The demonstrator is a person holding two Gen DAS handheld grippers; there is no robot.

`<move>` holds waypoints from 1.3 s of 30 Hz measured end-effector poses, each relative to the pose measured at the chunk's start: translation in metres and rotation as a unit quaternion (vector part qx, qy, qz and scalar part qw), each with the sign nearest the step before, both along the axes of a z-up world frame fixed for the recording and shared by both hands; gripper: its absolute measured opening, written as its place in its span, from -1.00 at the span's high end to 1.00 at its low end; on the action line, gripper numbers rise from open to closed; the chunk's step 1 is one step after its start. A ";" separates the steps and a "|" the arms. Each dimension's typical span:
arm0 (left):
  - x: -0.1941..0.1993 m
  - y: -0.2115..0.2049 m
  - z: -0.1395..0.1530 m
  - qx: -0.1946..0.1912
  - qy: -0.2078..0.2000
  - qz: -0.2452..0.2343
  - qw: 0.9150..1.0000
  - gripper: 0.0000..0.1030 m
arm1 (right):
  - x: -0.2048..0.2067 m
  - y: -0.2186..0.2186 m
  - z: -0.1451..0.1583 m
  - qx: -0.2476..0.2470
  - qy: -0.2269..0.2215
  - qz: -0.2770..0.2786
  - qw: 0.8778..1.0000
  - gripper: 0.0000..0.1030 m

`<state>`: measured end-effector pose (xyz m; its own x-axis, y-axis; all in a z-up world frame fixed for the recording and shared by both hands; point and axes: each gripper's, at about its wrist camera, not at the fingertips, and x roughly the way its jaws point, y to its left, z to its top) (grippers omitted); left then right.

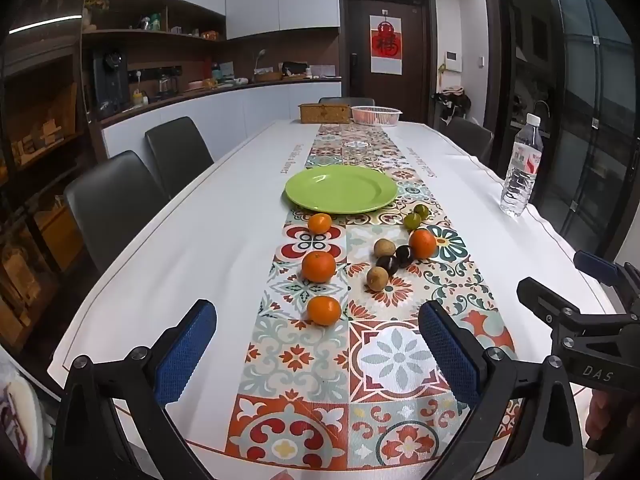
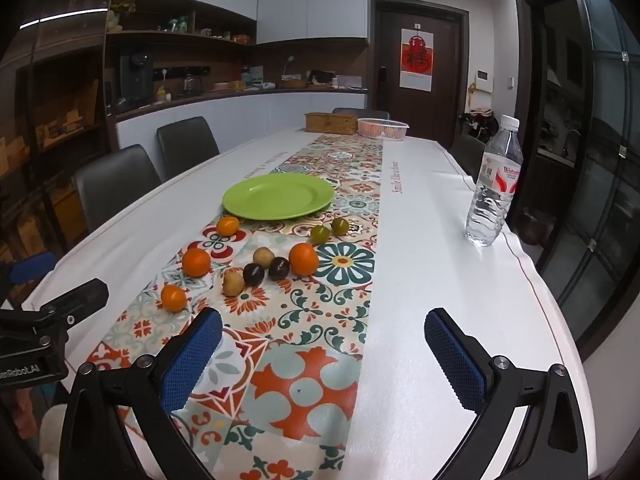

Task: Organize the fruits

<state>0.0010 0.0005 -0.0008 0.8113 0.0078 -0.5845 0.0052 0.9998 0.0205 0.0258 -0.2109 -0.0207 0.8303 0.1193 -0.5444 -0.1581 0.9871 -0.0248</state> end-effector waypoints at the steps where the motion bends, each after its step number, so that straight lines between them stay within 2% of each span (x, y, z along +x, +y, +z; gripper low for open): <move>1: 0.001 0.000 0.000 0.001 0.002 0.001 1.000 -1.00 | 0.000 0.000 0.000 0.000 0.001 0.000 1.000 -0.99; 9: -0.006 0.005 0.000 -0.002 -0.012 -0.006 1.000 -1.00 | 0.000 -0.001 0.000 0.000 0.003 0.000 1.000 -0.99; 39: -0.005 0.001 0.008 -0.002 -0.007 -0.001 1.000 -0.99 | -0.001 0.000 0.000 -0.001 0.002 0.000 1.000 -0.99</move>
<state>-0.0043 0.0018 0.0071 0.8196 0.0038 -0.5729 0.0064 0.9999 0.0157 0.0247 -0.2106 -0.0204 0.8276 0.1182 -0.5487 -0.1587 0.9870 -0.0266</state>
